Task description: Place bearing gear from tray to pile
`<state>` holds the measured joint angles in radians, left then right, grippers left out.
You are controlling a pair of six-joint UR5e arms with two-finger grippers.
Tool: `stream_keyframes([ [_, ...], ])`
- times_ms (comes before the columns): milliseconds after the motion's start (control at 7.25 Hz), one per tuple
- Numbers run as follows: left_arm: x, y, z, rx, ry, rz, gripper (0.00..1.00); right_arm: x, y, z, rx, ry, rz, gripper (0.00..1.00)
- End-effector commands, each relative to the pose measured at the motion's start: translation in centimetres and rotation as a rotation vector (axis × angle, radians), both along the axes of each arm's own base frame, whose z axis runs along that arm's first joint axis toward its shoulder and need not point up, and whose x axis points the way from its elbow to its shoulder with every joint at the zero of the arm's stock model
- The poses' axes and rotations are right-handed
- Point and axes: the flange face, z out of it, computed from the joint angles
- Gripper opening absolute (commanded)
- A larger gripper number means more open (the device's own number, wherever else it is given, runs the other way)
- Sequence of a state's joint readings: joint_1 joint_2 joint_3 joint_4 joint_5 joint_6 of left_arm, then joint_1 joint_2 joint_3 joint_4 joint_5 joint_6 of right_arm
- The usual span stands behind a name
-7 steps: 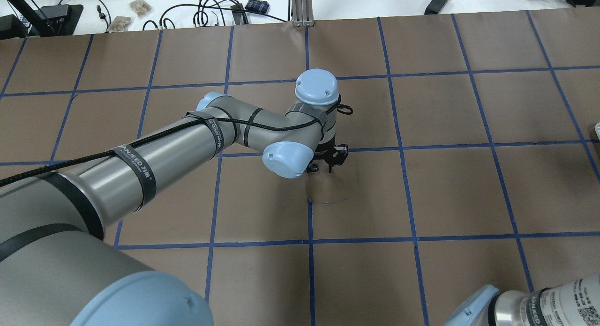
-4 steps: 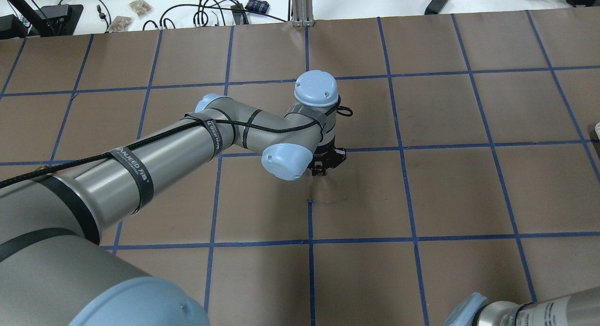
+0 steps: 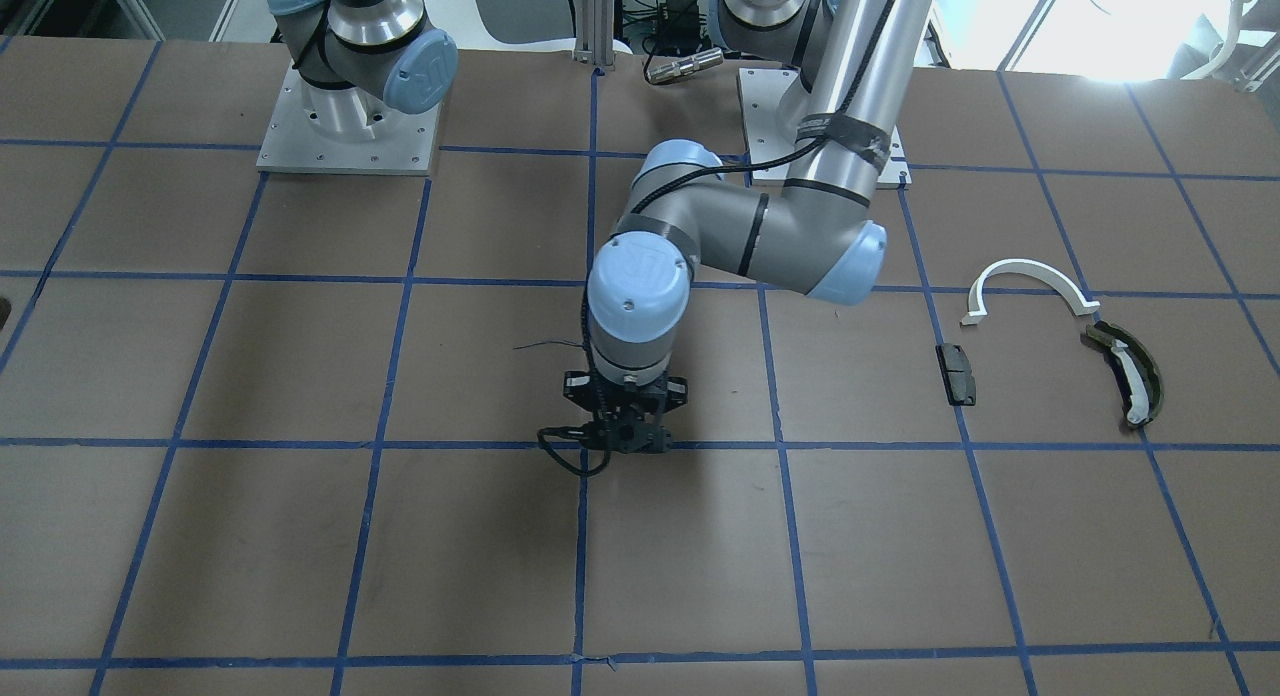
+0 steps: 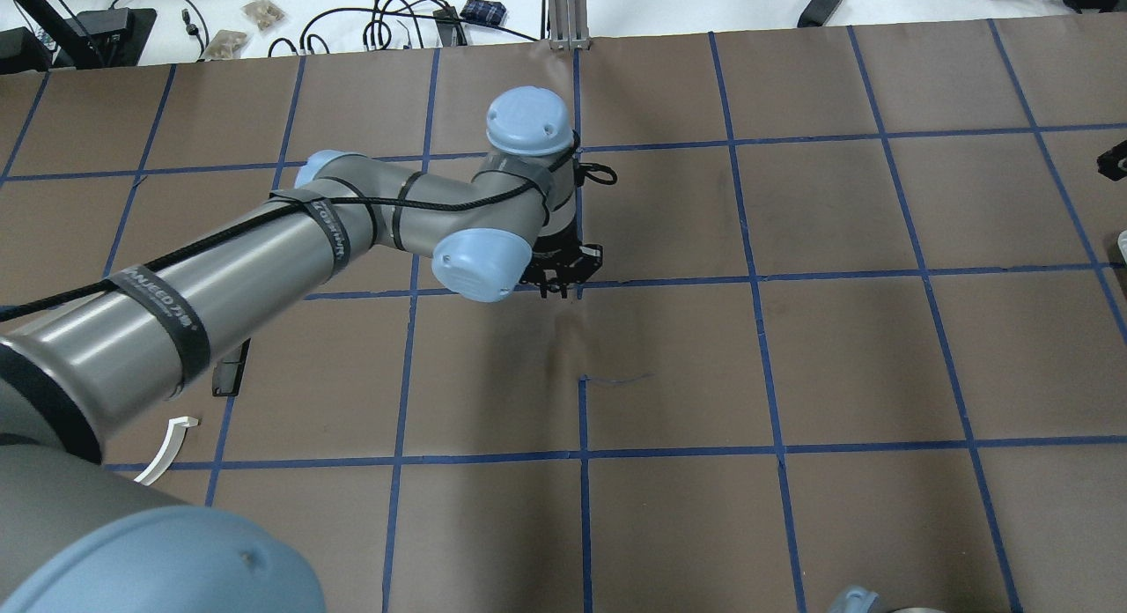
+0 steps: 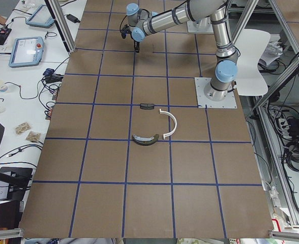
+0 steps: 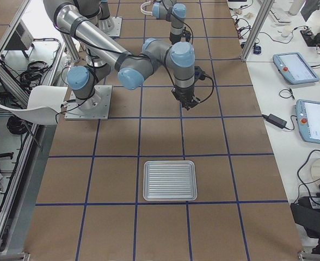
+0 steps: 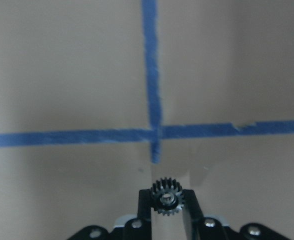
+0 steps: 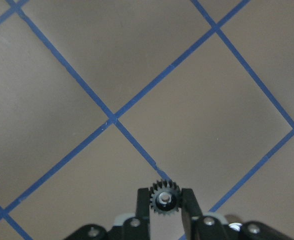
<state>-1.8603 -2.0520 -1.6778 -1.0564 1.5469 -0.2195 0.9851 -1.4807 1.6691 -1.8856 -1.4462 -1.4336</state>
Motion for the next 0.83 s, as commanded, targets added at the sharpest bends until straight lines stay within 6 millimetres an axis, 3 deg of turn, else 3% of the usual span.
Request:
stream_keyframes([
  [0,12.5,-1.9,1.6,0.01,-0.064,-0.089,0.0,9.9,-0.9,2.3,-0.013,-0.035,-0.105,0.05],
  [138,18.5,-2.1,2.5,0.012,-0.089,-0.131,0.0,16.4,-1.4,2.6,-0.012,-0.053,-0.131,0.05],
  [414,32.5,-2.5,4.0,0.02,-0.113,-0.174,0.0,27.3,-0.8,1.3,0.04,-0.117,-0.367,0.05],
  [552,39.3,-1.7,3.7,0.039,-0.087,-0.187,0.0,31.3,-1.0,-0.2,0.073,-0.105,-0.468,0.05],
  [690,45.5,0.3,2.4,0.08,-0.05,-0.17,0.0,37.0,-0.6,-1.9,0.077,-0.111,-0.567,0.05],
])
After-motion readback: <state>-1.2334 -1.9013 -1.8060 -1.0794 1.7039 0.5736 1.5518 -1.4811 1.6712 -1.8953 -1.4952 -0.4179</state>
